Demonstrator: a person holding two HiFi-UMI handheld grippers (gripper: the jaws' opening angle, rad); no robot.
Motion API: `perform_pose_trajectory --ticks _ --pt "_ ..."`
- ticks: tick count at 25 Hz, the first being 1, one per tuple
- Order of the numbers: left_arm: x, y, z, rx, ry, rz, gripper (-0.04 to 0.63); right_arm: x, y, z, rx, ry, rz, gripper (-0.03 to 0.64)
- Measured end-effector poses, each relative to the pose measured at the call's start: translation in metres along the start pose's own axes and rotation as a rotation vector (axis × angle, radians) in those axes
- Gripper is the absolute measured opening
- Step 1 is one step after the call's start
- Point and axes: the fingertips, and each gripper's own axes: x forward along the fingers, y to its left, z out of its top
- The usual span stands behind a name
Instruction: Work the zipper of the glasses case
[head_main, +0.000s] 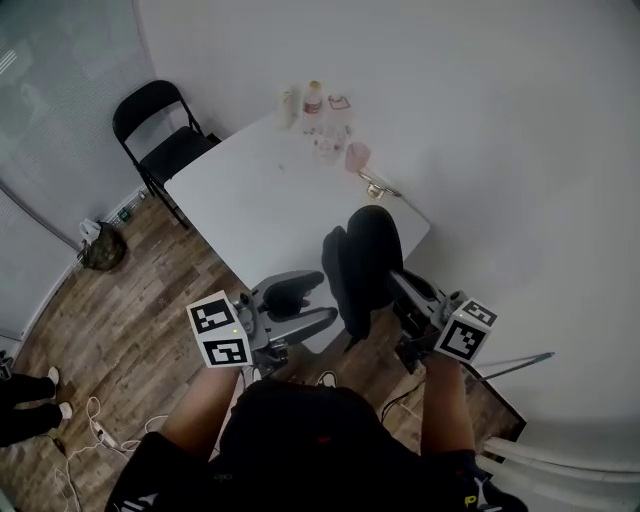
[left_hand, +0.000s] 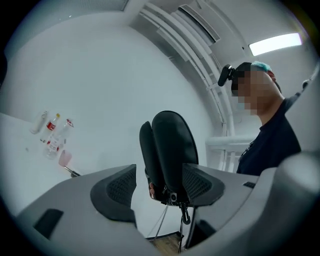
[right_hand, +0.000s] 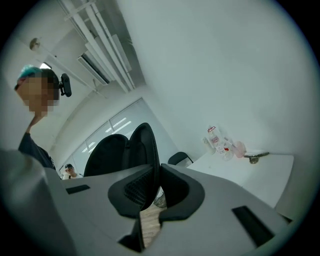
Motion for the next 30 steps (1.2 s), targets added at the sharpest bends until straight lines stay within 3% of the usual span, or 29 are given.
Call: perform_pose_trajectory --ticks 8,12,18,24,30 --pt "0.004 -0.004 0.0 -0.061 -0.047 -0.073 0.328 0.005 0.033 -0.007 -0.372 0.14 -0.046 0.046" --pt "0.003 -0.006 -0.001 -0.073 -0.071 -0.086 0.331 0.014 0.045 -0.022 -0.455 0.215 -0.011 0.046" --pt "-0.003 -0.006 0.006 -0.106 -0.144 -0.142 0.331 0.027 0.051 -0.037 -0.394 0.246 0.063 0.046" --pt "-0.009 0.0 0.009 -0.205 -0.218 -0.16 0.326 0.035 0.052 -0.049 -0.309 0.258 0.085 0.048" --pt "-0.021 0.003 0.019 -0.339 -0.313 -0.227 0.298 0.024 0.072 -0.044 -0.05 0.197 0.337 0.104"
